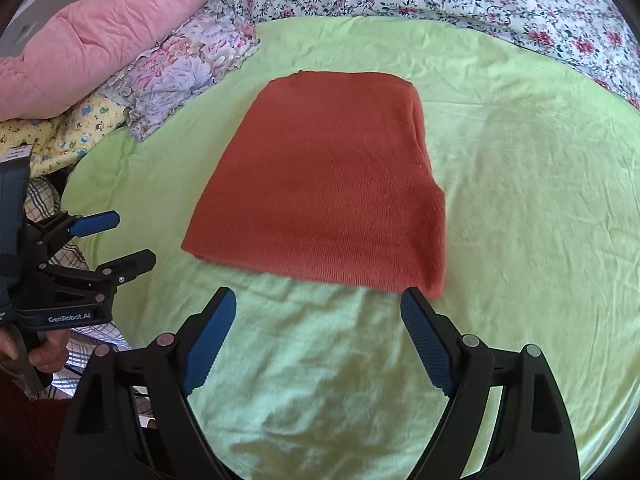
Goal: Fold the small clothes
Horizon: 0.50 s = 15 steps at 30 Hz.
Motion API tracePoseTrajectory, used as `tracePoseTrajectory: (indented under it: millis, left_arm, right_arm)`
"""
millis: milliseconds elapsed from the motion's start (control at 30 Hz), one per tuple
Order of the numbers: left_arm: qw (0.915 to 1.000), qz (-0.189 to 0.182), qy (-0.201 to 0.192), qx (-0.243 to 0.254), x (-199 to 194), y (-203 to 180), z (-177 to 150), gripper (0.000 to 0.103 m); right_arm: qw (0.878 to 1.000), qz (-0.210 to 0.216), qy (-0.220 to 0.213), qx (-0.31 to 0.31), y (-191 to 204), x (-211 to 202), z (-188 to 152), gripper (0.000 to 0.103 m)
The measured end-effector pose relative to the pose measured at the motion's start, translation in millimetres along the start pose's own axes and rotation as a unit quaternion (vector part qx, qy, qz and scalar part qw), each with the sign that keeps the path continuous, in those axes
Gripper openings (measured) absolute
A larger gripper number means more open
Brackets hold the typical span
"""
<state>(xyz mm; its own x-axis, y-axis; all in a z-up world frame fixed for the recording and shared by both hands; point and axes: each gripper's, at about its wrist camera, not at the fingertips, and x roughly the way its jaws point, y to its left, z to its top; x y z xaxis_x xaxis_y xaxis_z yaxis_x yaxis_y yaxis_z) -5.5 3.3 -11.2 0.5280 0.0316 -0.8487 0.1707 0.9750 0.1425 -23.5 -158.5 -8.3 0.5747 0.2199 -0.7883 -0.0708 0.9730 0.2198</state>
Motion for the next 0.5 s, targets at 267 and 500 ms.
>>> tracePoseTrajectory:
  millis: [267,500]
  left_arm:
    - [0.9998,0.010,0.015,-0.012,14.1,6.5,15.0,0.085]
    - [0.9993,0.013,0.030,-0.016,20.3,5.3,23.6,0.085]
  right_arm:
    - [1.000,-0.003,0.024,-0.003,-2.9,22.5,13.5,0.085]
    - [1.000,0.000,0.026,0.001,-3.8,26.7,22.8,0.085]
